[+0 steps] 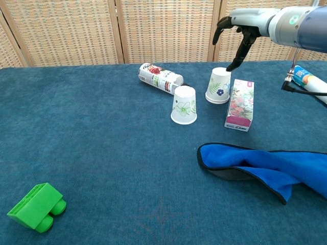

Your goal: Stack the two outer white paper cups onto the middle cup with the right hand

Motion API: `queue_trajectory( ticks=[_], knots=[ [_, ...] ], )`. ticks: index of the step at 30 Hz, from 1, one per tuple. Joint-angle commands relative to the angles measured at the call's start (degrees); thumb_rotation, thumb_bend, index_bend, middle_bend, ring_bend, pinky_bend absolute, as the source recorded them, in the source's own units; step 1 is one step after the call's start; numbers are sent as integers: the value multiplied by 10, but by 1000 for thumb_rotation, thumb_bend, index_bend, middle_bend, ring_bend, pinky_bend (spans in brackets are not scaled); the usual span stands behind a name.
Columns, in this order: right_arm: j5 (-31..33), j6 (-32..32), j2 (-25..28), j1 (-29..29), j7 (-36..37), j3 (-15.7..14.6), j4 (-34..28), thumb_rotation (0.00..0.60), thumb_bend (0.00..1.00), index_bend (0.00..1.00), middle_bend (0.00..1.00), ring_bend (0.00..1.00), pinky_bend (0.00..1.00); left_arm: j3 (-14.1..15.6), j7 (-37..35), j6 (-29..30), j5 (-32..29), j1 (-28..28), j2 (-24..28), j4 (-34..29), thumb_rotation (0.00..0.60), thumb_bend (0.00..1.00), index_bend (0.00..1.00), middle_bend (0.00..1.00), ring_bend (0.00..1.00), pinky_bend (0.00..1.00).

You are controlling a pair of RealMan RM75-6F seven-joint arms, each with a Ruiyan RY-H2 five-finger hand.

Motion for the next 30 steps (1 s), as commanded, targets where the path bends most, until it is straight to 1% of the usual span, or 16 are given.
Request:
queue_trajectory(
  ticks=[1,7,9,11,16,22,26,30],
  knots=[
    [-17,37,39,-20,-23,-16,-98,600,155,322,63,0,134,2,-3,2,3,1,1,-2,600,78,0,0,0,0],
    [-11,59,32,-13,-55,-27,-153,600,154,311,53,0,131,7,-11,1,12,1,3,-2,600,79,0,0,0,0],
    [-13,66,15,-2,-66,-26,-165,600,154,304,53,0,131,7,-16,6,15,4,6,-4,600,79,0,0,0,0],
    [-5,74,-2,8,-78,-25,-162,600,154,298,53,0,131,8,-19,9,17,5,7,-4,600,78,0,0,0,0],
    [20,76,-47,35,-95,-16,-123,600,153,296,53,0,131,9,-28,10,19,7,11,-3,600,79,0,0,0,0],
    [63,63,-84,64,-122,-14,-52,600,154,296,54,0,131,8,-40,6,16,7,13,2,600,79,0,0,0,0],
    [83,50,-95,74,-128,-11,-23,600,154,296,54,0,131,5,-43,1,11,5,13,5,600,79,0,0,0,0],
    [93,45,-99,78,-134,-14,-10,600,154,304,54,0,131,4,-43,-3,6,3,12,7,600,79,0,0,0,0]
  ],
)
